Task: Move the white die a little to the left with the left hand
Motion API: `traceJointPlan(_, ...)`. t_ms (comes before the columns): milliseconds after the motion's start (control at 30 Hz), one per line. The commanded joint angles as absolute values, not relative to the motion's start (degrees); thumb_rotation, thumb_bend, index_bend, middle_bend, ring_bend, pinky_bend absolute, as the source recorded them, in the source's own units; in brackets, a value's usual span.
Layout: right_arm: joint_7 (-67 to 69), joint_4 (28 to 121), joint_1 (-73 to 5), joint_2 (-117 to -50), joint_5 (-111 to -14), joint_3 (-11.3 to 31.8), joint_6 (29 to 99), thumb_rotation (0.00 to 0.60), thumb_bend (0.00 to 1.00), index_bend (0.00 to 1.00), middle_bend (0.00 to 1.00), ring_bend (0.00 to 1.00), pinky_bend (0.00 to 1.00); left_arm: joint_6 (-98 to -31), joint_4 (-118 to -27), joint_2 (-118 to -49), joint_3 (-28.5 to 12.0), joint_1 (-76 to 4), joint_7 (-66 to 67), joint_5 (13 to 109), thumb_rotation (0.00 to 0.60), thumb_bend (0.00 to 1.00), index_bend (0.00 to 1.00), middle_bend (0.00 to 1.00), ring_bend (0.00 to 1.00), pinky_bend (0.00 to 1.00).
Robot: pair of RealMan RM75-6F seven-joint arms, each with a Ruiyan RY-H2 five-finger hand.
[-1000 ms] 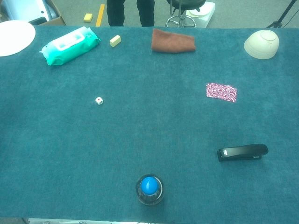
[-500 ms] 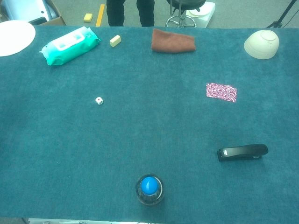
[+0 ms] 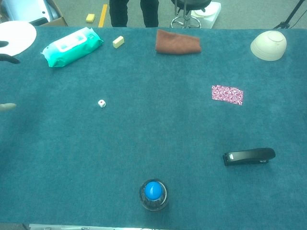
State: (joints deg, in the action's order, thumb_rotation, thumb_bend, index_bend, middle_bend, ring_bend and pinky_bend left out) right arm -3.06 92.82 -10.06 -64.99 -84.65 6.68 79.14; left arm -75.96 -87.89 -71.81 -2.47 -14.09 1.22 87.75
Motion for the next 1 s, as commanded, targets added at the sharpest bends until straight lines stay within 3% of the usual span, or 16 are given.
traceJointPlan(33, -4.3, 93.8, -11.0, -64.8, -84.7, 6.8, 78.1, 0.6, 0.0, 0.4, 0.24, 0.19, 0.28, -74.1, -87.0, -72.6, -1.7, -15.8, -0.1, 89.8, 0.6, 0.0, 0.22, 0.0, 0.14, 0.4)
traceJointPlan(400, -6.6, 96.1, -13.7, -64.7, -84.0, 8.0, 76.2, 0.6, 0.0, 0.4, 0.24, 0.19, 0.28, -70.8, -84.3, -78.1, -2.0, -20.7, -1.5, 92.4, 0.6, 0.0, 0.24, 0.0, 0.11, 0.34)
traceJointPlan(633, -6.3, 96.2, -14.4, -64.7, -83.2, 8.2, 75.5, 0.6, 0.0, 0.4, 0.24, 0.19, 0.28, -68.6, -82.8, -80.4, -1.8, -23.4, -2.6, 93.2, 0.6, 0.0, 0.26, 0.0, 0.02, 0.24)
traceJointPlan(1000, -5.6, 96.3, -14.5, -64.4, -82.6, 8.0, 76.0, 0.6, 0.0, 0.4, 0.24, 0.19, 0.28, -64.0, -82.3, -81.7, -1.4, -29.0, -7.2, 95.0, 0.6, 0.08, 0.38, 0.0, 0.0, 0.16)
